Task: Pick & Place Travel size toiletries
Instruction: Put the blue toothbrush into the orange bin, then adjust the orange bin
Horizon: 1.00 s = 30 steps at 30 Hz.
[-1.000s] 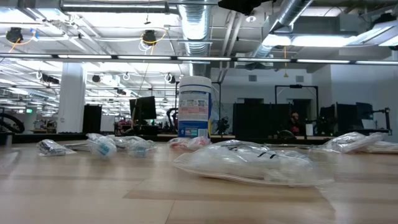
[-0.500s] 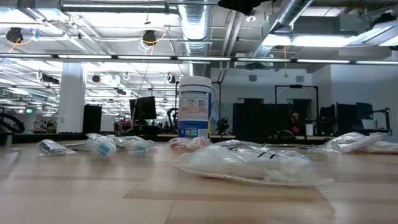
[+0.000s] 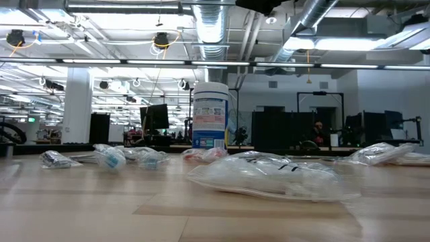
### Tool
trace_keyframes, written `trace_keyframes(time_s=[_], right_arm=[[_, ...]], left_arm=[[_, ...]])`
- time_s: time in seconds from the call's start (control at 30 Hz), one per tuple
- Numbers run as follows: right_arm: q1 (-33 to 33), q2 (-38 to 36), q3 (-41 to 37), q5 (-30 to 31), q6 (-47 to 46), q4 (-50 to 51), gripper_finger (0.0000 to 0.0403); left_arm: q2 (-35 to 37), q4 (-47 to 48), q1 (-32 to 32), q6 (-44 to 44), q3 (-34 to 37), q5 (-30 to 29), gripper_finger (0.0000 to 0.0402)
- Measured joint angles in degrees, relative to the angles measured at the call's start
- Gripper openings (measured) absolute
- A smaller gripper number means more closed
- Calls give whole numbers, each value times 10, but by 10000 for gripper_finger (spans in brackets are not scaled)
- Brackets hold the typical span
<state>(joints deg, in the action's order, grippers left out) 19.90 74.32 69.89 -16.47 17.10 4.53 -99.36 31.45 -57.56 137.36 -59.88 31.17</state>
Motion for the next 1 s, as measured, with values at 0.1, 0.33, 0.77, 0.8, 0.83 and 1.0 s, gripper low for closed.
trace_keyframes(time_s=[0.1,0.33,0.77,0.8,0.83,1.0], right_arm=[[0,0,0,0,0,-1,276],[0,0,0,0,0,0,276],[0,0,0,0,0,-3,276],[0,0,0,0,0,-3,276],[0,0,0,0,0,-3,276],[0,0,0,0,6,-3,276]], left_arm=[[3,6,2,-2,0,-16,0],[4,8,3,-7,0,-59,0],[31,40,7,-9,-12,-53,0],[39,63,7,-9,-21,-53,0],[48,95,9,-9,-30,-53,0],[91,189,25,-54,-53,-200,0]])
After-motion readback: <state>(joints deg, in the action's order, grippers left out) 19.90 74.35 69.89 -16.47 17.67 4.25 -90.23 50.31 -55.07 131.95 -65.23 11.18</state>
